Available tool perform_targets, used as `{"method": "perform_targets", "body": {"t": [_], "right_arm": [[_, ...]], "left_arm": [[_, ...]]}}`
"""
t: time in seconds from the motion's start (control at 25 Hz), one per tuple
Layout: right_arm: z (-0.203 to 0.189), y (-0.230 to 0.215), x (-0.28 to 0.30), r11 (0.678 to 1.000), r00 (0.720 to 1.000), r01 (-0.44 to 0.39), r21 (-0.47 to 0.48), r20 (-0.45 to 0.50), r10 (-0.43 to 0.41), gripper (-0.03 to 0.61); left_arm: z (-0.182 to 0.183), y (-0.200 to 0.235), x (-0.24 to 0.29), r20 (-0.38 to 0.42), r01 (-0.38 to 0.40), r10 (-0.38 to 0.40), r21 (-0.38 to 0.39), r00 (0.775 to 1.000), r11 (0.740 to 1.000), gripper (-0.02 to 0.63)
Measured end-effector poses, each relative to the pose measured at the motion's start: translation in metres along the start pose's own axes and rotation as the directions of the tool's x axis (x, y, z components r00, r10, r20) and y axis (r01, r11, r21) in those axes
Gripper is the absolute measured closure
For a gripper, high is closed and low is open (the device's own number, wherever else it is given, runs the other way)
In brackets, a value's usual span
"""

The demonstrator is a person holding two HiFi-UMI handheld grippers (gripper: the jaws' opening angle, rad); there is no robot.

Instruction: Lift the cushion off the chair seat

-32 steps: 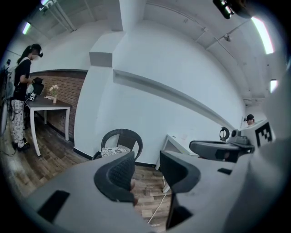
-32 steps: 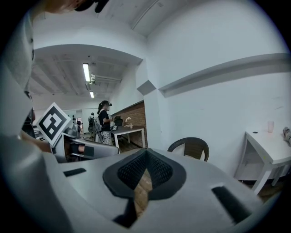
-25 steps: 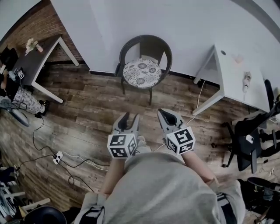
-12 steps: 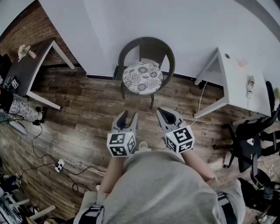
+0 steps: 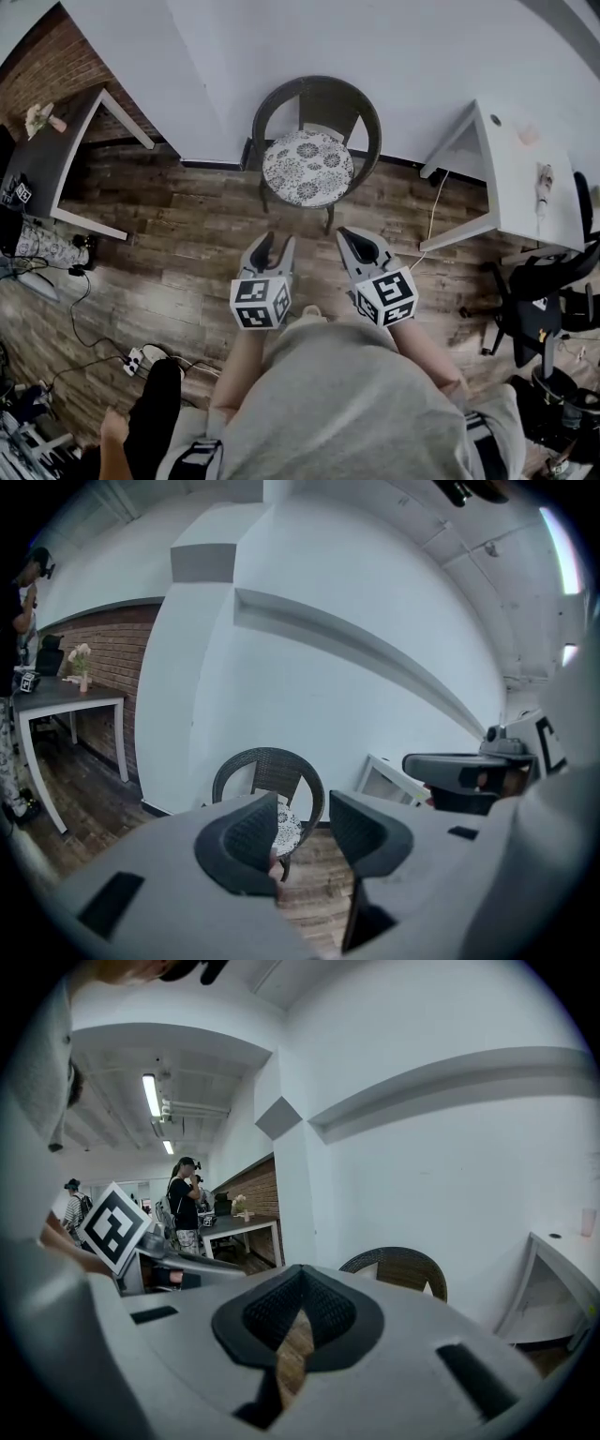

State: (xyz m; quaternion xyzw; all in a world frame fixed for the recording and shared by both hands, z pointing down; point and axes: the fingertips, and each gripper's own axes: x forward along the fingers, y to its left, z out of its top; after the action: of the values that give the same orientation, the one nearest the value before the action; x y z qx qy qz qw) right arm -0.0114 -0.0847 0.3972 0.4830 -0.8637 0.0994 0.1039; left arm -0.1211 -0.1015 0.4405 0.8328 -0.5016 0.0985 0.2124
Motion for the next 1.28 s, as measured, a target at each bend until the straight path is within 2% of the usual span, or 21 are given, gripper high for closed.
{"method": "perform_targets", "body": {"t": [0.2, 0.44, 0.84, 1.28], "right_arm": [[-0.001, -0.017, 0.014, 1.0, 1.0, 0.014, 0.018, -0.011, -0.014, 0.575], [-0.009, -0.046, 0.037, 0.998, 0.999, 0.025, 0.051, -0.034, -0.023, 0.575], [-0.027, -0.105, 0.103, 0.997, 0.993, -0.015, 0.073, -0.113, 0.023, 0.575], [-0.06, -0.161, 0.169, 0.994, 0.985, -0.028, 0.11, -0.168, 0.046, 0.575]], "left_arm": [[-0.001, 0.011, 0.026, -0.018, -0.005, 0.005, -0.002, 1.0, 1.0, 0.448], [-0.01, 0.026, 0.065, -0.047, -0.02, 0.018, -0.044, 0.999, 0.999, 0.448], [-0.041, 0.062, 0.151, -0.121, -0.057, 0.05, -0.059, 0.991, 0.997, 0.448], [-0.097, 0.095, 0.238, -0.253, -0.09, 0.074, -0.051, 0.965, 0.995, 0.448]]}}
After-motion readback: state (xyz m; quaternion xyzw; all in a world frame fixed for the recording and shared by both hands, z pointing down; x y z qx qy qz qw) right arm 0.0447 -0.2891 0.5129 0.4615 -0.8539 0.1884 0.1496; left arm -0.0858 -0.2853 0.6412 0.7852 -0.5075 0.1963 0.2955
